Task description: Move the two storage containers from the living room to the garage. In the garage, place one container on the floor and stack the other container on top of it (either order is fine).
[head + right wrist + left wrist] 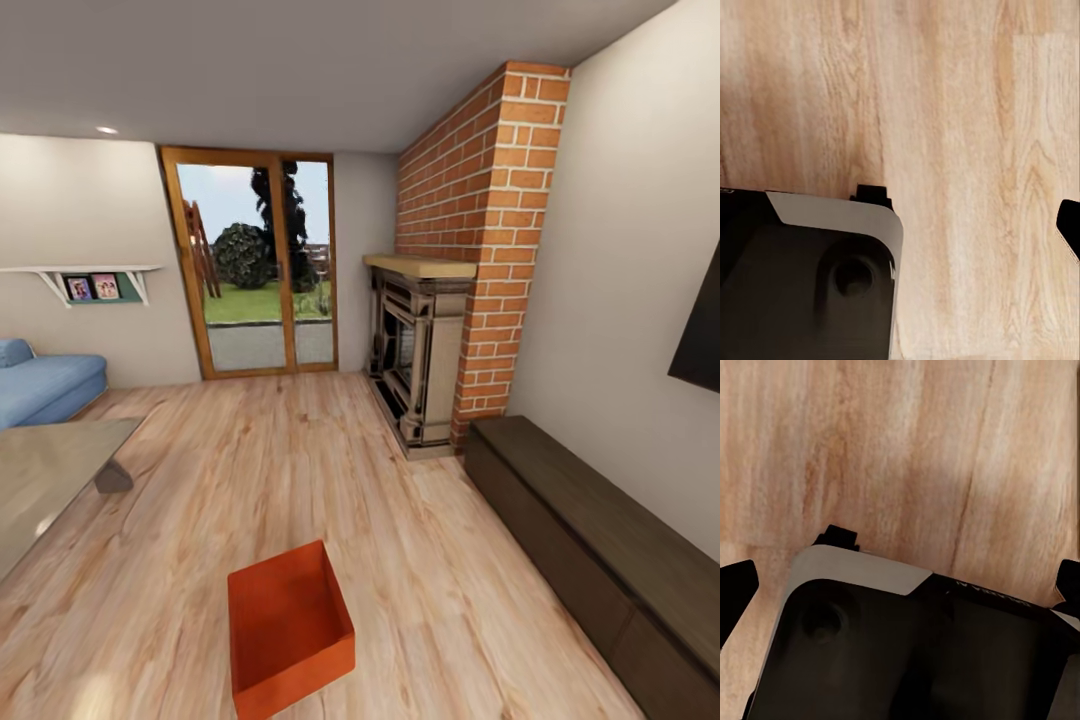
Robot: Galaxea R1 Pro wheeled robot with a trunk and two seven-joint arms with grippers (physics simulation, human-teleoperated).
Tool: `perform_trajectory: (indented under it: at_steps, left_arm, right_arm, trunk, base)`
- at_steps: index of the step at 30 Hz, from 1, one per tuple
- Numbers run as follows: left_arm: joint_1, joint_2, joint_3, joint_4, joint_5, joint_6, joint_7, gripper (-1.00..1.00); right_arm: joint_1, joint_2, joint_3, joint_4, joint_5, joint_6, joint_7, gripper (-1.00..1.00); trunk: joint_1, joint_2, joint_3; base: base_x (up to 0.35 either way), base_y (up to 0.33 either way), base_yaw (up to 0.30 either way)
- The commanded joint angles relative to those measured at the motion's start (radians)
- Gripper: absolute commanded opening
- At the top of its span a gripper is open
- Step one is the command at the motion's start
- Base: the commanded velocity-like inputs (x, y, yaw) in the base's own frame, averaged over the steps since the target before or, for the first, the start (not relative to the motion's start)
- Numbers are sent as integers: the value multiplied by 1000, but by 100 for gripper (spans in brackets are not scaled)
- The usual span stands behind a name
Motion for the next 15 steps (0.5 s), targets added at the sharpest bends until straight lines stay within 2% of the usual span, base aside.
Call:
perform_trajectory:
  at_steps: [1, 9, 15]
  left_arm:
    - [-1, 0, 8, 1, 1, -3, -1, 100]
    - [-1, 1, 8, 1, 1, -3, -1, 100]
    - [-1, 0, 8, 1, 1, -3, -1, 100]
  right_arm:
    - [-1, 0, 8, 3, -3, -5, -2, 100]
    - [-1, -1, 8, 3, -3, -6, -5, 100]
    - [-1, -2, 8, 3, -3, -12, -8, 100]
  trunk:
    - [1, -1, -1]
    - [1, -1, -1]
    - [1, -1, -1]
  base:
    - [321, 0, 0]
    - [322, 0, 10]
    - [323, 0, 209]
